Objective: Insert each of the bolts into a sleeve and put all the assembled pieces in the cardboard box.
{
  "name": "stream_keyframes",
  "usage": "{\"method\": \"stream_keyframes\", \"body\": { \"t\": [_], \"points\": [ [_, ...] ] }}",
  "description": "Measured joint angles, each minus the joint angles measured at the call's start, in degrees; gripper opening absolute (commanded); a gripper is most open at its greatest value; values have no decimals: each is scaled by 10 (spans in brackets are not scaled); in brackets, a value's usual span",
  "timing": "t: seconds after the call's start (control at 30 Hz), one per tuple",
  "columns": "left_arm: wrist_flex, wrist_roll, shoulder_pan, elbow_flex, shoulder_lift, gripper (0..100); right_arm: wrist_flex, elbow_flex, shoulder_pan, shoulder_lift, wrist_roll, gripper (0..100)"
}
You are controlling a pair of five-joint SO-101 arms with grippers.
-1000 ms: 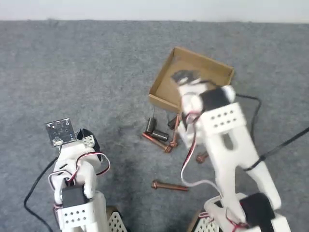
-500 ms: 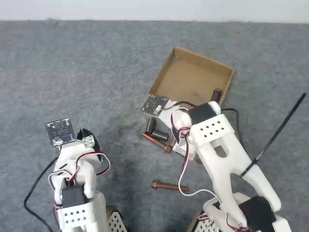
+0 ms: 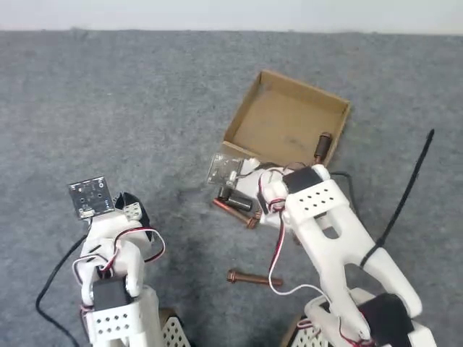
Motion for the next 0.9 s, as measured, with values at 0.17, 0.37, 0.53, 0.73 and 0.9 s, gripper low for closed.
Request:
{"method": "stream_keyframes", "body": {
  "t": [0.17,0.37,0.53,0.73,0.9],
  "points": [
    [0,-28,0,0,0,16,-27,0,4,0,4,169],
    [0,-53,0,0,0,16,-61,0,7,73,4,169],
    [0,-53,0,0,0,16,-118,-1,11,144,4,169],
    [0,-53,0,0,0,16,-132,-25,18,195,5,169],
    [0,-53,0,0,0,16,-132,-50,42,230,5,169]
  ]
}}
